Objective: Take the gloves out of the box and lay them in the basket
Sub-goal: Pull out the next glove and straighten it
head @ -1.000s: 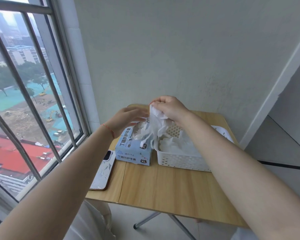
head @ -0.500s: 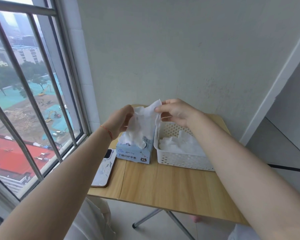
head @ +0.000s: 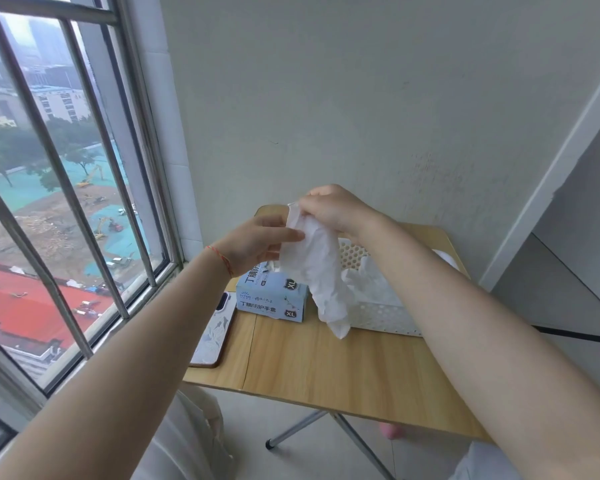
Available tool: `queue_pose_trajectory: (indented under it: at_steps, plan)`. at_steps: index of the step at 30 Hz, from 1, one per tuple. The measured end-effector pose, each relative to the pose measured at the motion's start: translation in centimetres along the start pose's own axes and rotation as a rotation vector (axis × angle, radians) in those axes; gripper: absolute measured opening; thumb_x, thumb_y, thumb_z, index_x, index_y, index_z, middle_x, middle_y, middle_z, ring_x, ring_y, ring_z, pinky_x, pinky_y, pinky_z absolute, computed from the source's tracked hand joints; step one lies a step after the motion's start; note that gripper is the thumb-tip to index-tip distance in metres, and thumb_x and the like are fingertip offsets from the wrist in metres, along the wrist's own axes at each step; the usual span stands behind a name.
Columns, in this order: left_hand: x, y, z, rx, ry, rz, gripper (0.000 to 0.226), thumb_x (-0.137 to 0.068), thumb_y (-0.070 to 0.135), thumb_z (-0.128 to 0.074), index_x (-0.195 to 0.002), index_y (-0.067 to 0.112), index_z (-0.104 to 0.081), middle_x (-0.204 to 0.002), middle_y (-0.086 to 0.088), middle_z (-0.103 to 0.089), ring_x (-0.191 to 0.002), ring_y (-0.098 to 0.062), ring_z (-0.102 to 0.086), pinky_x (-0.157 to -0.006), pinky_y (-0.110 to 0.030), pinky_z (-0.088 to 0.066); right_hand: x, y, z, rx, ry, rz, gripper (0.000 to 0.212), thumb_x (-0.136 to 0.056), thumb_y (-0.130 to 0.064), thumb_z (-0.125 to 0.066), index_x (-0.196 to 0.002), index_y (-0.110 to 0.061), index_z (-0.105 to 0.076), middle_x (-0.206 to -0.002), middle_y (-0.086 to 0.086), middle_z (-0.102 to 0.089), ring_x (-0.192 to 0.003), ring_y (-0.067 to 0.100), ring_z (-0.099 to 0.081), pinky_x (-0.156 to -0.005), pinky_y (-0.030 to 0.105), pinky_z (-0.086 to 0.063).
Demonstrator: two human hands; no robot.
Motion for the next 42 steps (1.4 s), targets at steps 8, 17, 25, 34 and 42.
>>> queue_pose_trajectory:
  at_steps: [8,17,25,34,42]
  plan:
    - [1.1,-3.5,1.0,-0.073,-0.093,0.217,0.039,-0.084,0.017,-0.074,-0.116,-0.004,-0.066,-0.116,-0.017,-0.069,-0.108,-0.032,-0.066,-0.097,-0.042,-0.052,-0.7,0.0,0.1,-0.015,0.114,-0.003,0.023,-0.080,-0.022,-0.048,-0.064,-0.022,-0.031,-0.064,-0.003,-0.029,-0.061,0.018,-0.029,-0.053,0.028,-0.023]
    - [1.2,-4.0,4.7,0.290,0.154,0.212,0.022,-0.092,0.020,-0.060,-0.074,0.010,-0.069,-0.075,-0.005,-0.066,-0.071,-0.022,-0.063,-0.076,-0.032,-0.052,-1.9,3.4,-0.2,-0.300,0.165,-0.232,0.014,-0.090,-0.008,-0.043,-0.078,-0.013,-0.049,-0.064,0.003,-0.043,-0.052,0.019,-0.042,-0.050,0.020,-0.037]
    - [-4.5,-2.4,1.4,-0.515,0.228,0.345,0.023,-0.091,0.031,-0.059,-0.091,0.008,-0.066,-0.081,-0.006,-0.063,-0.068,-0.021,-0.056,-0.061,-0.028,-0.043,-0.1,10.8,2.6,-0.414,0.227,-0.534,0.030,-0.089,0.003,-0.029,-0.066,-0.012,-0.040,-0.060,0.005,-0.040,-0.047,0.014,-0.032,-0.042,0.013,-0.023]
    - [-11.6,-2.4,-7.8,-1.062,0.050,0.233,0.019,-0.088,0.026,-0.059,-0.076,0.012,-0.062,-0.078,-0.007,-0.059,-0.077,-0.028,-0.058,-0.068,-0.032,-0.045,3.7,18.0,8.2,-0.220,0.308,-0.658,0.023,-0.092,0.003,-0.033,-0.091,-0.008,-0.053,-0.072,0.006,-0.043,-0.057,0.016,-0.032,-0.046,0.024,-0.025]
    - [-13.8,-5.1,-12.1,-1.253,0.128,0.114,0.022,-0.086,0.026,-0.061,-0.108,0.024,-0.067,-0.112,-0.001,-0.064,-0.090,-0.024,-0.062,-0.065,-0.029,-0.048,4.4,22.7,10.1,0.185,0.316,-0.638,0.062,-0.095,0.002,-0.039,-0.151,0.006,-0.011,-0.121,0.018,-0.057,-0.089,0.024,-0.056,-0.068,0.032,-0.045]
Point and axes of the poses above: each hand's wrist, its own x-axis away from the middle knuckle, its own z-axis out of the back of the hand, y = z × x, the point moved 6 cm from there along -x, towards the middle knuckle
